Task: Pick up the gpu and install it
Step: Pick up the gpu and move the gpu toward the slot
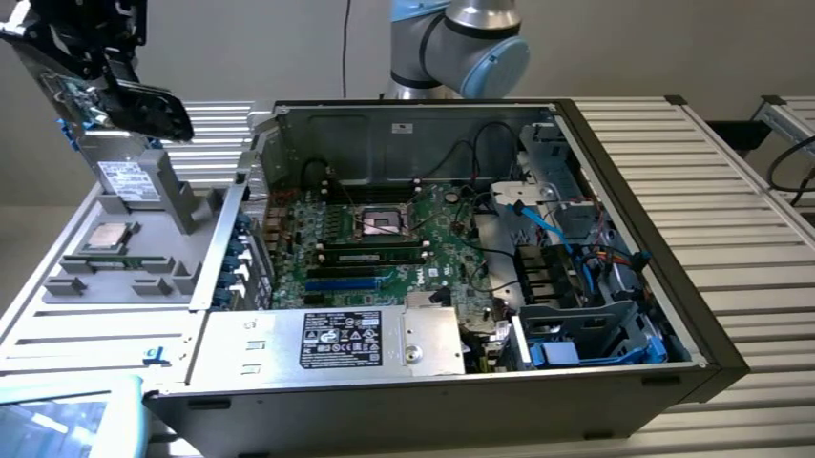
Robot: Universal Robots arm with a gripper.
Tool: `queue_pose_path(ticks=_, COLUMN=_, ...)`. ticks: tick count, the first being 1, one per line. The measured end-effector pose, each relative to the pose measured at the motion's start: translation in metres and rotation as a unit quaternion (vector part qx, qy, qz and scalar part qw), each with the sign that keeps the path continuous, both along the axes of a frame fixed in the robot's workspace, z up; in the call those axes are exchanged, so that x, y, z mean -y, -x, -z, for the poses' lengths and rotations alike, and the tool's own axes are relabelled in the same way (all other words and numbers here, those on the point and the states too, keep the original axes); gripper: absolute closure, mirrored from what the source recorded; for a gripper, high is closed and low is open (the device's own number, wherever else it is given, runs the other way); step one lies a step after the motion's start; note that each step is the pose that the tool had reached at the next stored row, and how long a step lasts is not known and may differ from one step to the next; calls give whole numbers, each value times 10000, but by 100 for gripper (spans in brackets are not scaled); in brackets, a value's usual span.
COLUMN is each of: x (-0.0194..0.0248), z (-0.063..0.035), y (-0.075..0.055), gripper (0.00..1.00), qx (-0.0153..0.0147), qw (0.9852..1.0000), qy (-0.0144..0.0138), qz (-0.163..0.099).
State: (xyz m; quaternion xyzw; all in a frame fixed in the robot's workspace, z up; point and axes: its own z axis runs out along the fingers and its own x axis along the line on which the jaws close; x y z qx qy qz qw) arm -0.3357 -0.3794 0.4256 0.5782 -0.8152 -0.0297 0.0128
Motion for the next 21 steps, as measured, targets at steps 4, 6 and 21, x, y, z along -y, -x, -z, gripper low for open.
queue_pose_path(ticks=4, x=0, z=0, y=-3, gripper=72, qx=0, qw=9995, qy=0, qz=-331)
queue_pose_path(ticks=6, x=0, z=0, y=-2, gripper=72, qx=0, qw=9989, qy=0, qz=-479)
queue_pose_path(ticks=21, x=3, z=-131, y=-4, gripper=72, qx=0, qw=9929, qy=-7, qz=-1189)
